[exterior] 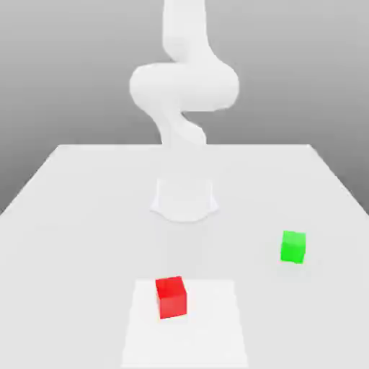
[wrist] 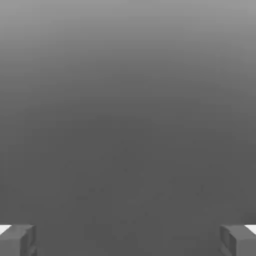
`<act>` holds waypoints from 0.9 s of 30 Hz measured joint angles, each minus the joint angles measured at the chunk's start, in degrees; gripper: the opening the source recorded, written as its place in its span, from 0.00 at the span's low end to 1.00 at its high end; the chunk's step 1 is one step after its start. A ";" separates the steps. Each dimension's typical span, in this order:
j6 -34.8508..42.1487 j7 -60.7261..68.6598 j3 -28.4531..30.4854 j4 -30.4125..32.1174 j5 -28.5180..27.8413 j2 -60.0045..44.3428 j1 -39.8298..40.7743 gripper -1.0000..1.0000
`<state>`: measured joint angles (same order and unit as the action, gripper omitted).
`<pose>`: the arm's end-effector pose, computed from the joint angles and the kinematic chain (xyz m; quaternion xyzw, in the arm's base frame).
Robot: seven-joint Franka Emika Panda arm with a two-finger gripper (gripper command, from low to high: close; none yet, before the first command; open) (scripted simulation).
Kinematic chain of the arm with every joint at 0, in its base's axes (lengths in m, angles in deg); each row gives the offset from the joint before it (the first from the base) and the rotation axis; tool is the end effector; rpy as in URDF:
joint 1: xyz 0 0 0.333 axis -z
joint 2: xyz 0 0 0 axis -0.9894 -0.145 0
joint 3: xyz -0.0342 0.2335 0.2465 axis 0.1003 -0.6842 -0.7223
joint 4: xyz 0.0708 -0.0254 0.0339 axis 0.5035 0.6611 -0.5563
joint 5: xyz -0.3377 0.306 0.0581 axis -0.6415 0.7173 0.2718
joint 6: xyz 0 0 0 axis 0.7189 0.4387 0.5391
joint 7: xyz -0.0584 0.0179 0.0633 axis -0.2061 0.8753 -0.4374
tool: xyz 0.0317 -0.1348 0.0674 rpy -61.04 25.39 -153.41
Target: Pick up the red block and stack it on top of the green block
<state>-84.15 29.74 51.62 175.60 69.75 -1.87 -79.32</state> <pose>0.4571 0.0002 0.6491 -0.8379 0.4129 -0.3254 0.1468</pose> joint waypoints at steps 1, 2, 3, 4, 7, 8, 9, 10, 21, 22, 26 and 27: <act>-1.07 -2.61 -0.85 1.09 0.16 -1.70 1.02 0.50; -2.10 -5.14 -1.65 2.15 0.28 -3.34 1.96 0.50; -3.14 -7.51 -2.55 3.19 0.53 -4.93 3.02 0.50; -4.12 -10.01 -3.30 4.20 0.59 -6.51 3.89 0.50; -7.08 -17.37 -5.63 7.23 0.84 -11.22 6.58 0.50; -8.06 -19.86 -6.35 8.24 0.87 -12.78 7.40 0.50; -9.04 -22.37 -7.07 9.24 0.87 -14.35 8.22 0.50; -10.02 -24.90 -7.74 10.25 0.85 -15.93 9.00 0.50; -20.86 -53.11 -13.35 21.33 0.01 -33.33 16.02 0.50; -21.85 -55.67 -13.56 22.34 -0.07 -34.91 16.38 0.50; -26.14 -64.91 -13.48 25.71 -0.65 -41.43 17.05 0.50; -27.67 -66.35 -13.03 25.73 -1.77 -43.36 16.92 0.50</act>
<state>-111.81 -36.61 38.59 201.33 67.99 -45.23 -62.39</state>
